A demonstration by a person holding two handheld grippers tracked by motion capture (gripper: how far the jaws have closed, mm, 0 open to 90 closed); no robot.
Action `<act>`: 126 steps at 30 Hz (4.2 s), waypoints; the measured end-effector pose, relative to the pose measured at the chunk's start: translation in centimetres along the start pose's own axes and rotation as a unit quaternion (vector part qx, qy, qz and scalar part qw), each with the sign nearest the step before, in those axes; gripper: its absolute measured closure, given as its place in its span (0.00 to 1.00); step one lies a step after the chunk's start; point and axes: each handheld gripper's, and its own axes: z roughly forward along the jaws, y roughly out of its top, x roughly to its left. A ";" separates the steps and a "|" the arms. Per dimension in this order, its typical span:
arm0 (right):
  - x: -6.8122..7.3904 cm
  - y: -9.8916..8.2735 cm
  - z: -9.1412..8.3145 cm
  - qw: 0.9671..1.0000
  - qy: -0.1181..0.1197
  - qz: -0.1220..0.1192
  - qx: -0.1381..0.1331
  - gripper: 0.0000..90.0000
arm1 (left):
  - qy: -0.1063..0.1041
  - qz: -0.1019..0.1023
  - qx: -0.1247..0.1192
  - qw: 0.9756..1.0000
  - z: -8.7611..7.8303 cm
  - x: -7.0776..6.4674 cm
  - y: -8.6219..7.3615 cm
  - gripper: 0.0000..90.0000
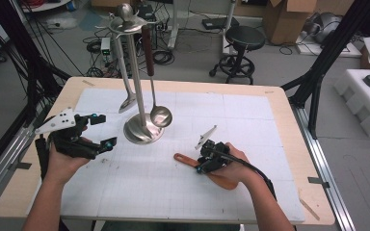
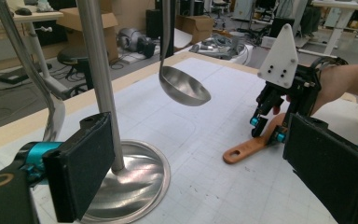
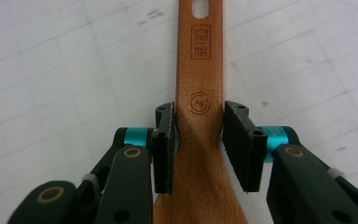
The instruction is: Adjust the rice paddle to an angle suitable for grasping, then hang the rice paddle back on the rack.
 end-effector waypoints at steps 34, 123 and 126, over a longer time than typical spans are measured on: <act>2.0 -2.2 -7.4 0.976 -0.035 0.003 -0.213 0.27 | -0.001 -0.005 -0.015 1.000 -0.2 0.2 0.2 0.11; 1.7 1.7 0.4 0.996 -0.018 -0.048 0.078 0.72 | -0.007 0.001 -0.003 1.000 0.1 0.2 0.1 0.10; 1.6 1.5 0.3 0.996 -0.017 -0.044 0.070 0.73 | -0.008 -0.001 -0.002 1.000 0.2 0.2 0.0 0.10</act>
